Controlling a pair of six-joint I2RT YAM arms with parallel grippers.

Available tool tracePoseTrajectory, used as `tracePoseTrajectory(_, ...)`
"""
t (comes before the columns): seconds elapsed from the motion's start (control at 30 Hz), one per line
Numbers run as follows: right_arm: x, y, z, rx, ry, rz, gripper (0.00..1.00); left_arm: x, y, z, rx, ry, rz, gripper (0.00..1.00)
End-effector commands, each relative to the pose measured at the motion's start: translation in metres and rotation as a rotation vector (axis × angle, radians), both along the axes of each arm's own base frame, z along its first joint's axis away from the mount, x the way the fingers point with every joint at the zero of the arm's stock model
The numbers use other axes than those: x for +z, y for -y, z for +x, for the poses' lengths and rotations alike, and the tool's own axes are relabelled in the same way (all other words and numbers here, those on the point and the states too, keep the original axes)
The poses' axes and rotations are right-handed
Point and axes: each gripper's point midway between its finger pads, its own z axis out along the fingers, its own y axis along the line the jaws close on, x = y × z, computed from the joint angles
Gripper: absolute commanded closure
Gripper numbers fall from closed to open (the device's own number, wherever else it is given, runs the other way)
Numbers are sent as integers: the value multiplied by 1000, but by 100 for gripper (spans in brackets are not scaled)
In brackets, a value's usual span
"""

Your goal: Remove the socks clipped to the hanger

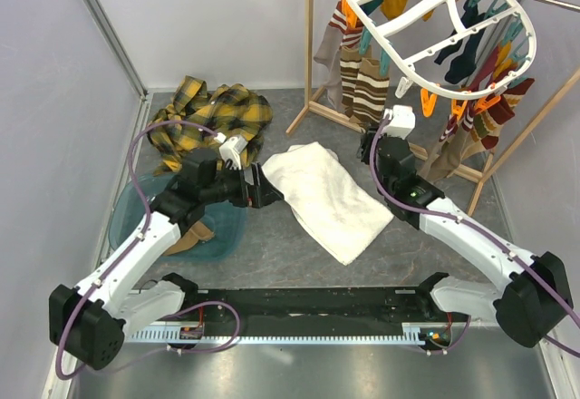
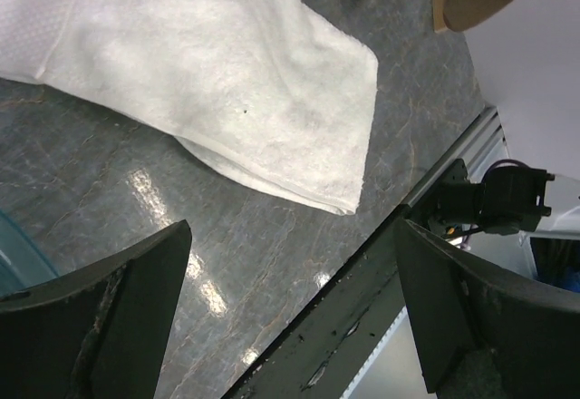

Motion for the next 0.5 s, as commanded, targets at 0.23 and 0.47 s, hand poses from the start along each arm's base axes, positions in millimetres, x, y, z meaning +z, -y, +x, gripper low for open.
tracePoseTrajectory(0.23,82,-13,-40,171,122,215,100,59,51,-16,-161,235,-7,5)
tracePoseTrajectory(0.47,114,-42,-85,428,176,399,100,113,80,-6,-171,359,-29,6)
